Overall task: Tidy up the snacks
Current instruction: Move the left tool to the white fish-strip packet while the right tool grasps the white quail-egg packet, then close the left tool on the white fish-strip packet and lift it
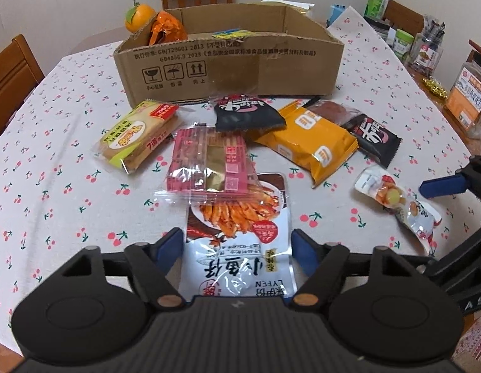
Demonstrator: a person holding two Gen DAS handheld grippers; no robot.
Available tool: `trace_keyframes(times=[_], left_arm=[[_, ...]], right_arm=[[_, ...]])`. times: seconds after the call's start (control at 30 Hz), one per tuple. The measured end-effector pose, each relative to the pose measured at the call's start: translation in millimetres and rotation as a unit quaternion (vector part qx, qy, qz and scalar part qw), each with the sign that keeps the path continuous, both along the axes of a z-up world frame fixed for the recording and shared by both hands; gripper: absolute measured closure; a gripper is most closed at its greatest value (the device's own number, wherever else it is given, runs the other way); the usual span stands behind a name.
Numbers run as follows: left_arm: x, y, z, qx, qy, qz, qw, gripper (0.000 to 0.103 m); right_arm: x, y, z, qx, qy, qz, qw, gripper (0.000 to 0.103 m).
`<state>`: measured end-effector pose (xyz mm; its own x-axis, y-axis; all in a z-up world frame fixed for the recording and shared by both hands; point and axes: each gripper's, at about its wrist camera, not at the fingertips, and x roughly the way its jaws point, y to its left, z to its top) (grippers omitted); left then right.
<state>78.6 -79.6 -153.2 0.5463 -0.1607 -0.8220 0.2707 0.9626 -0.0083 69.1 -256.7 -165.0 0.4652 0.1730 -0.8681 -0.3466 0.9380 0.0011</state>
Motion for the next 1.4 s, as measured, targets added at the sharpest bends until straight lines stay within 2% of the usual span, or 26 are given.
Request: trace_keyframes(times=[0.1, 0.2, 0.47, 0.63, 0.93, 1.2, 1.4], left_arm=[[-1.3, 2.4, 1.5, -0.007, 0.005, 0.001, 1.0, 0.03], [-4.0, 5.0, 3.0, -0.015, 0.011, 0.001, 0.9998, 0.031], [-12.3, 8.8, 7.6, -0.014, 0.023, -0.008, 0.9996, 0.032], [-17.7, 10.6, 11.3, -0.009, 0.028, -0.016, 0.9994, 0.033], [-30.3, 9.8, 32.9, -0.005, 0.034, -0.036, 0.9987, 0.034], [-33.6, 2.3, 73.1, 0.002, 0.032, -0.071, 0.997, 0.035], [-13.2, 2.8, 103.6, -0.007, 0.019, -0.088, 0.9959, 0.035]], right_arm=[[-1.4, 3.9, 1.7, 0.003, -0.001, 0.006, 1.0, 0.004], [-1.5, 3.2, 5.4, 0.005, -0.003, 0.001, 1.0, 0.014], [1.7, -5.8, 11.8, 0.009, -0.008, -0.024, 1.0, 0.048], [-1.3, -8.4, 15.1, 0.033, -0.001, -0.024, 0.999, 0.051], [-3.9, -15.3, 33.4, 0.031, -0.022, -0.009, 0.999, 0.052], [2.4, -23.4, 52.7, 0.027, -0.025, 0.016, 0.999, 0.051], [14.5, -21.8, 76.4, 0.026, -0.039, 0.028, 0.999, 0.051]])
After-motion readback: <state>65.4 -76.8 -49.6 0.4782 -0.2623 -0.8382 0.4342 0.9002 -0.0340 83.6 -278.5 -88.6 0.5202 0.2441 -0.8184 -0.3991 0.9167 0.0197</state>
